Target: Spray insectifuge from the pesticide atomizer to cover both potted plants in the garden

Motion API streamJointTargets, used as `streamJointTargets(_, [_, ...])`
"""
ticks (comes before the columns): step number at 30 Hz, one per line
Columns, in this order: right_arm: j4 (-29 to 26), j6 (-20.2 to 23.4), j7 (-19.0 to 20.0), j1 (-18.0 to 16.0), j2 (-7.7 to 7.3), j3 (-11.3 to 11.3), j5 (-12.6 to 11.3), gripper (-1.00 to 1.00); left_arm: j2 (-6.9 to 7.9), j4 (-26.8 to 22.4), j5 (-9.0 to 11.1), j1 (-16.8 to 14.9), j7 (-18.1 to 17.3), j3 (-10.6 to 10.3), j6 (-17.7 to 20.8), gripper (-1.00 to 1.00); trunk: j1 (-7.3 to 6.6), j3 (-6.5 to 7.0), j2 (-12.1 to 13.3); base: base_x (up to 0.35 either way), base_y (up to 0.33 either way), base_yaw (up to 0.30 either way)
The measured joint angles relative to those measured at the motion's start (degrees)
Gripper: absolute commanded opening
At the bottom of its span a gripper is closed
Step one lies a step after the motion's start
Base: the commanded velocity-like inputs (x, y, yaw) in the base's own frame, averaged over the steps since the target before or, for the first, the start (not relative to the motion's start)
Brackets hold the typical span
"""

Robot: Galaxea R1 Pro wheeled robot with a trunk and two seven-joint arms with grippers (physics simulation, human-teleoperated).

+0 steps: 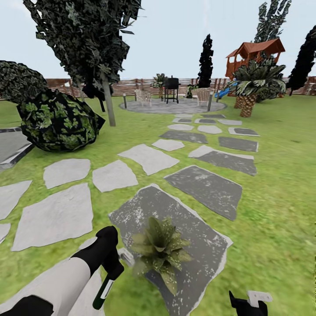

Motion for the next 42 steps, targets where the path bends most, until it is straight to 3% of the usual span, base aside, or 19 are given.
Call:
streamJointTargets(6, [0.0,0.0,0.0,0.0,0.0,0.0,0.1,1.0,-0.06,0.4,0.0,0.1,0.1,-0.4,-0.2,-1.0,0.02,0.0,0.0,0.036,0.065,-0.13])
streamJointTargets(13, [0.0,0.0,0.0,0.0,-0.04,0.0,0.1,1.0,1.26,2.7,-0.1,0.4,0.4,-0.3,-0.3,-1.0,0.02,0.0,0.0,0.0,0.001,-0.002])
streamJointTargets(18, [0.0,0.0,0.0,0.0,-0.08,-0.1,0.1,1.0,0.67,3.2,-0.2,0.2,0.6,-0.6,-0.1,-1.0,0.02,0.0,0.0,0.0,0.0,0.0])
streamJointTargets(24, [0.0,0.0,0.0,0.0,-0.08,0.0,0.0,1.0,1.08,5.0,0.2,0.3,5.4,-0.4,-0.2,-1.0,0.02,0.0,0.0,0.0,0.0,-0.001])
streamJointTargets(27, [0.0,0.0,0.0,0.0,-0.03,0.0,0.0,1.0,1.16,7.1,0.4,0.4,5.8,-0.2,-0.3,-1.0,0.02,0.0,0.0,0.0,0.0,-0.183])
streamJointTargets(35, [0.0,0.0,0.0,0.0,0.0,0.0,0.1,1.0,0.98,6.8,-0.1,0.2,5.9,-0.1,-0.2,-1.0,0.02,0.0,0.0,-0.018,0.014,-0.286])
streamJointTargets(42, [0.0,0.0,0.0,0.0,0.01,0.0,0.0,1.0,1.12,6.8,-0.1,0.2,6.5,0.1,0.0,-1.0,0.02,0.0,0.0,-0.133,0.233,-0.04])
